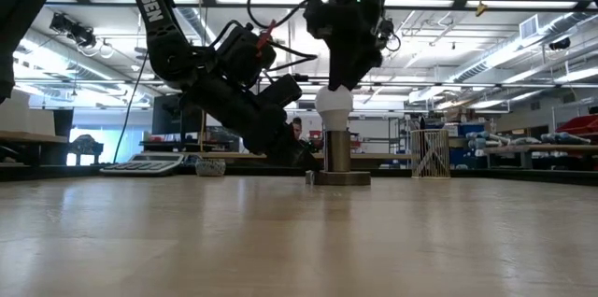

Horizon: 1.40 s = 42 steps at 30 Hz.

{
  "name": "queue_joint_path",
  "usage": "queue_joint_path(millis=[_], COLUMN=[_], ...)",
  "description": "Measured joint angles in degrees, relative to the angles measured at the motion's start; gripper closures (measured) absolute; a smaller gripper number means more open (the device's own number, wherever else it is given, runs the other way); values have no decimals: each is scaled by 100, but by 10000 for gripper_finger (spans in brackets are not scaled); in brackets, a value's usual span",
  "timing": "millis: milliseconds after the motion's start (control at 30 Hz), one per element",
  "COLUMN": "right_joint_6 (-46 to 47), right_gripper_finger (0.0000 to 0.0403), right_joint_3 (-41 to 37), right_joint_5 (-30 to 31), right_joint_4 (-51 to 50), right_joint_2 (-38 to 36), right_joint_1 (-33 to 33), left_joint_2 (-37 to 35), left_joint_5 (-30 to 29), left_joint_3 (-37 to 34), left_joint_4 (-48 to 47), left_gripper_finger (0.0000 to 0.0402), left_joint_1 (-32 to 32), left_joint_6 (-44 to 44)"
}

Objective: Screw lightbulb
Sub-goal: Remove the lightbulb from the lamp

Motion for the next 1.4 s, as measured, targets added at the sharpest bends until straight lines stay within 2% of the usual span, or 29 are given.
queue_joint_path(millis=[167, 333, 500, 700, 800, 867, 1000, 1167, 1333, 1400], right_joint_6=[-1782, -2086, -1379, 1647, 2728, 3113, 3608, 3770, 3113, 2441], right_gripper_finger=[169, 167, 160, 147, 142, 138, 130, 127, 139, 148], right_joint_3=[7, 7, -19, -15, -15, -10, -35, -34, -12, 27], right_joint_5=[-19, 24, 110, 217, 178, 153, 394, 668, 602, 515], right_joint_4=[-27, -72, -87, -183, -194, -108, 178, 137, 174, 134], right_joint_2=[-11, -20, -143, -328, -307, -258, -189, 47, 87, 68], right_joint_1=[-5, 26, 73, 47, 69, 107, 232, 296, 253, 196], left_joint_2=[0, 0, 0, 0, 0, 0, 0, 0, 0, -2], left_joint_5=[2, 4, 7, 9, 9, 9, 9, 9, 9, 22], left_joint_3=[0, 0, 0, 0, 0, 0, 0, 0, 0, 0], left_joint_4=[0, -19, -26, -27, -28, -28, -35, -42, -60, -64], left_gripper_finger=[400, 400, 400, 400, 400, 400, 400, 400, 400, 400], left_joint_1=[0, 0, 0, 0, 0, 0, 0, 0, 0, 0], left_joint_6=[-2, 14, 22, 24, 26, 22, 22, 22, 22, 24])
